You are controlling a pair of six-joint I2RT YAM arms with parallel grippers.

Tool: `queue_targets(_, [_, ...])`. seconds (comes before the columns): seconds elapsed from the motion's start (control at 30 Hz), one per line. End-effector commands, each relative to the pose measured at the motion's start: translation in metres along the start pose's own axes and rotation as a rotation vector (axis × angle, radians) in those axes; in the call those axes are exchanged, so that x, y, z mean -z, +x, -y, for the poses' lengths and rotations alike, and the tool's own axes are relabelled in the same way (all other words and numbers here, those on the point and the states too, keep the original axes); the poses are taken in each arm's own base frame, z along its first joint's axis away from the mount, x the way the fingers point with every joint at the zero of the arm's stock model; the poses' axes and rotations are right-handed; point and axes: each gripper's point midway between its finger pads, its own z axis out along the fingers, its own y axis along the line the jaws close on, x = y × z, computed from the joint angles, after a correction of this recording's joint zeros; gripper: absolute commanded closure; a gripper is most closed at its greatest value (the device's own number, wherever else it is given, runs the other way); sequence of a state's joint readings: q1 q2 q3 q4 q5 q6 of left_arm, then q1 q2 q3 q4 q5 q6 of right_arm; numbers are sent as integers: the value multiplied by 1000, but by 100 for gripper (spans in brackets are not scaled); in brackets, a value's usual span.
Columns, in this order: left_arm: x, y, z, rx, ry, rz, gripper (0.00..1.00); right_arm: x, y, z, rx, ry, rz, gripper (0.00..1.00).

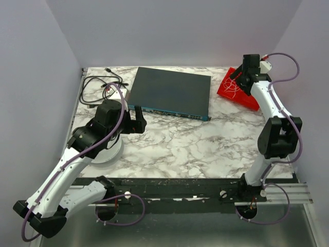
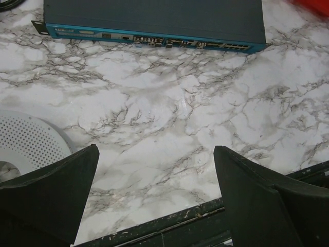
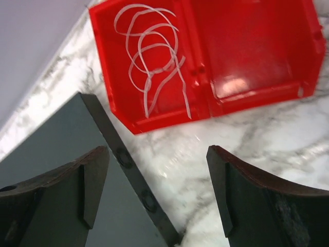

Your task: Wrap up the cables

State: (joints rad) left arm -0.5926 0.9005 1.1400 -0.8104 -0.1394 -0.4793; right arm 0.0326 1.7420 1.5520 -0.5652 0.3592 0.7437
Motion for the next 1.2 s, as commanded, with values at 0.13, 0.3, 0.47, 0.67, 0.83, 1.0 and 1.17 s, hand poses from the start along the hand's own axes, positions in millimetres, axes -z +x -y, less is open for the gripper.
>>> queue_targets(0.13, [15, -11, 1, 1, 25, 40, 1, -67, -6, -33, -56, 33, -28, 38])
queue_targets(0.3, [17, -15, -3, 5, 14, 50, 1, -86, 3, -28, -74, 78, -47, 39])
queue_targets(0.47, [16, -15, -2, 5, 18, 41, 1, -105, 17, -22, -77, 111, -69, 39])
queue_targets(0.67, [17, -17, -2, 12, 16, 41, 1, -130, 41, -10, -88, 166, -102, 41])
queue_targets(0.83, [16, -16, -1, 20, 17, 32, 1, -151, 55, -12, -97, 156, -136, 53])
queue_targets(1.0, [17, -14, -4, 21, 1, 25, 1, -156, 51, -18, -78, 142, -129, 98])
queue_targets(1.17, [16, -14, -6, 21, -8, 24, 1, -127, 11, -33, -75, 104, -63, 99])
